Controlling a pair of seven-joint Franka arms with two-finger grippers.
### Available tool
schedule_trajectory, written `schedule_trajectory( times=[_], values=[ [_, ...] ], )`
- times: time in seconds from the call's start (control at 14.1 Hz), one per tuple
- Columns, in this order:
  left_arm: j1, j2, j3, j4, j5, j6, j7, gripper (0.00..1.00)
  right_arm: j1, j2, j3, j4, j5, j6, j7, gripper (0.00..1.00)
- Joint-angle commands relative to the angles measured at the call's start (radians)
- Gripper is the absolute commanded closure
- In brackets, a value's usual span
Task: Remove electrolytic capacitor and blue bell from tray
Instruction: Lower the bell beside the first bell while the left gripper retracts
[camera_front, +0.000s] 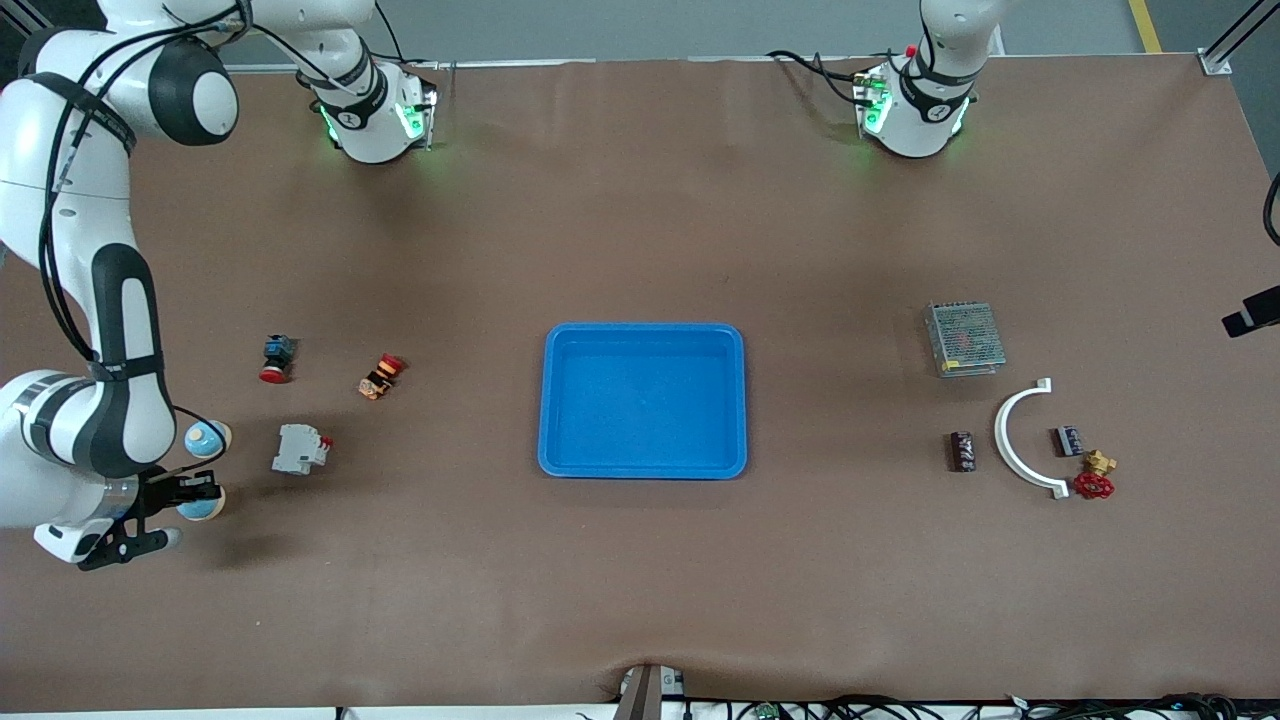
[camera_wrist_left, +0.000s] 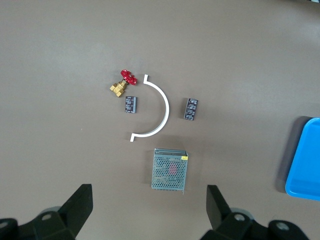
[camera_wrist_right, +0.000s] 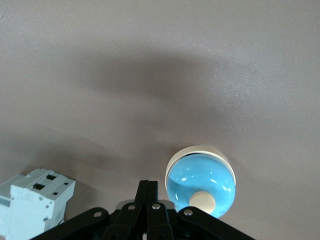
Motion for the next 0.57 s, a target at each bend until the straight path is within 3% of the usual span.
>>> schedule_trajectory(
  times=[0.0,0.28,0.35,0.5],
  values=[
    [-0.150,-0.037,0.151,-0.024,-0.022,-0.002,0.000,0.00,-0.009,-0.014,0.010,-0.030,0.013,0.022,-0.006,1.00],
    [-0.427,-0.059,0.442,-0.033,-0.070,-0.003,0.002,0.00,-0.010,-0.014,0.010,-0.030,0.010,0.030,-0.009,1.00],
    [-0.486,-0.063,0.495,-0.035,-0.070,-0.005,0.002,0.00,-0.010,-0.014,0.008,-0.030,0.010,0.030,-0.009,1.00],
    [-0.540,-0.065,0.531,-0.033,-0.074,-0.011,0.000,0.00,-0.010,-0.014,0.008,-0.029,0.009,0.037,-0.026,1.00]
  ],
)
